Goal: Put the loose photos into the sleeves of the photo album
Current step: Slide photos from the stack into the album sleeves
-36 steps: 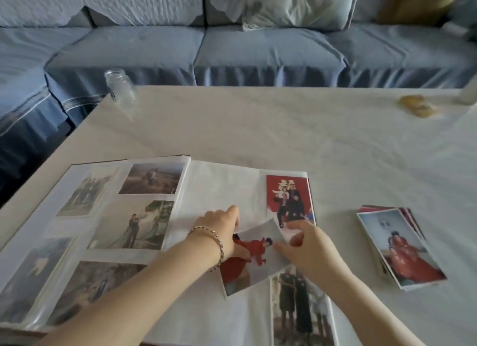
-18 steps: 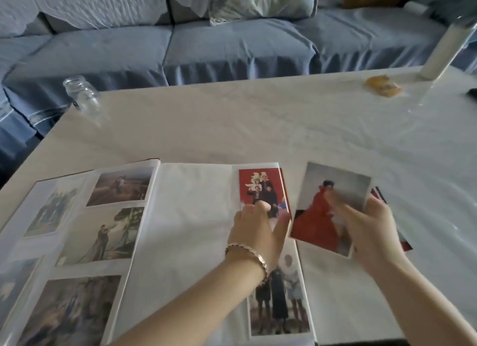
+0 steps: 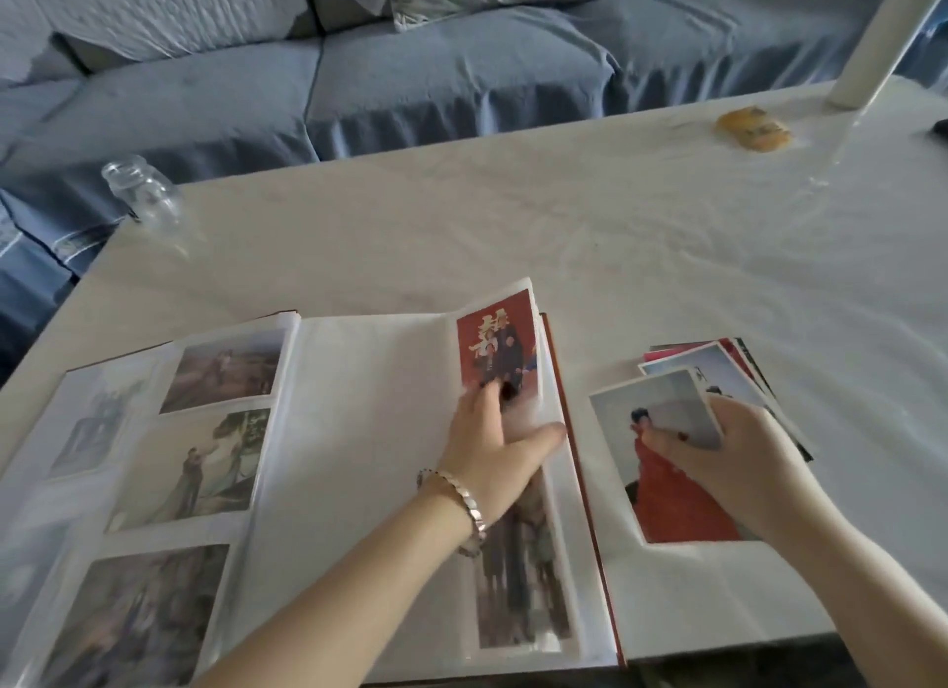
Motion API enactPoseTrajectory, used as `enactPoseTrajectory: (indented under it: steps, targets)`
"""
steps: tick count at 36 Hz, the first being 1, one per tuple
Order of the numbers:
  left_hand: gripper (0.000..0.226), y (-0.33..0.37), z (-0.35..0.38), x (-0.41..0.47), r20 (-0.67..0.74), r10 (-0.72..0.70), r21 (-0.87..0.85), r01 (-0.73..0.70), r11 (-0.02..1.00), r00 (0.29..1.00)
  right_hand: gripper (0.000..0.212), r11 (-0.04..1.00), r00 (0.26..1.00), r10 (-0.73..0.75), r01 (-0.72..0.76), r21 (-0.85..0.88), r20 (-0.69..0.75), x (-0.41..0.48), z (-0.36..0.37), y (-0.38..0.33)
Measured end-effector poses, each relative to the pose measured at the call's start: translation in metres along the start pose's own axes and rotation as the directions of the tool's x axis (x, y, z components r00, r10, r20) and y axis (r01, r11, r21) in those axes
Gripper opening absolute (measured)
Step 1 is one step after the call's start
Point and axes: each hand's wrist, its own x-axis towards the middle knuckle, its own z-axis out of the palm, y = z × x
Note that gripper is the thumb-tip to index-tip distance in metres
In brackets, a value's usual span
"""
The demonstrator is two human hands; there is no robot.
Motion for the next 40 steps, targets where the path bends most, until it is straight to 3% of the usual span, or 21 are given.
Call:
enactPoseTrajectory:
  steps: [2, 5, 7, 13, 19, 23, 28, 31, 35, 40]
  targets:
    - [0.042, -0.004, -0.021, -0.007, 0.025, 0.025, -0.183, -0.02, 0.983, 0.999, 0.017, 0.999, 1.0, -0.024, 0.025, 0.024, -0.018, -0.001, 0.0, -0.005]
    - [0.041, -0.017, -0.048, -0.014, 0.03, 0.021, -0.457, -0.005, 0.889, 0.999, 0.028, 0.994, 0.998, -0.029, 0.034, 0.105, -0.048, -0.002, 0.0, -0.013]
    - [0.039, -0.026, -0.06, -0.02, 0.055, 0.004, -0.548, 0.026, 0.836, 0.998, 0.027, 0.987, 0.999, -0.029, 0.034, 0.158, -0.032, -0.003, 0.002, -0.021]
    - [0.04, -0.037, -0.064, -0.031, 0.094, -0.047, -0.593, 0.094, 0.8, 0.994, 0.025, 0.977, 0.993, -0.112, 0.117, 0.177, -0.037, -0.005, 0.009, -0.038]
    - [0.056, -0.028, -0.052, -0.032, 0.167, -0.105, -0.665, 0.191, 0.722, 0.98, 0.023, 0.978, 0.975, -0.181, 0.193, 0.081, -0.13, -0.006, 0.01, -0.037]
    - [0.02, -0.025, -0.042, -0.026, -0.037, -0.104, -0.576, 0.064, 0.815, 0.994, 0.015, 0.982, 0.967, -0.178, 0.186, 0.031, -0.18, -0.004, 0.006, -0.035]
    - [0.027, -0.03, -0.047, -0.024, -0.193, -0.107, -0.474, 0.003, 0.88, 0.975, 0.017, 0.979, 0.96, -0.2, 0.202, -0.013, -0.196, -0.004, 0.002, -0.032]
    - [0.036, -0.032, -0.054, -0.026, -0.026, -0.184, -0.66, 0.122, 0.742, 0.983, 0.02, 0.977, 0.96, -0.207, 0.211, -0.001, -0.188, -0.005, 0.003, -0.031]
    - [0.026, -0.032, -0.057, -0.027, 0.169, -0.194, -0.802, 0.249, 0.542, 0.966, 0.022, 0.967, 0.956, -0.247, 0.254, 0.021, -0.16, -0.006, 0.009, -0.035]
    - [0.024, -0.028, -0.057, -0.025, 0.224, -0.166, -0.831, 0.278, 0.483, 0.96, 0.016, 0.964, 0.956, -0.256, 0.263, 0.033, -0.14, -0.007, 0.012, -0.042]
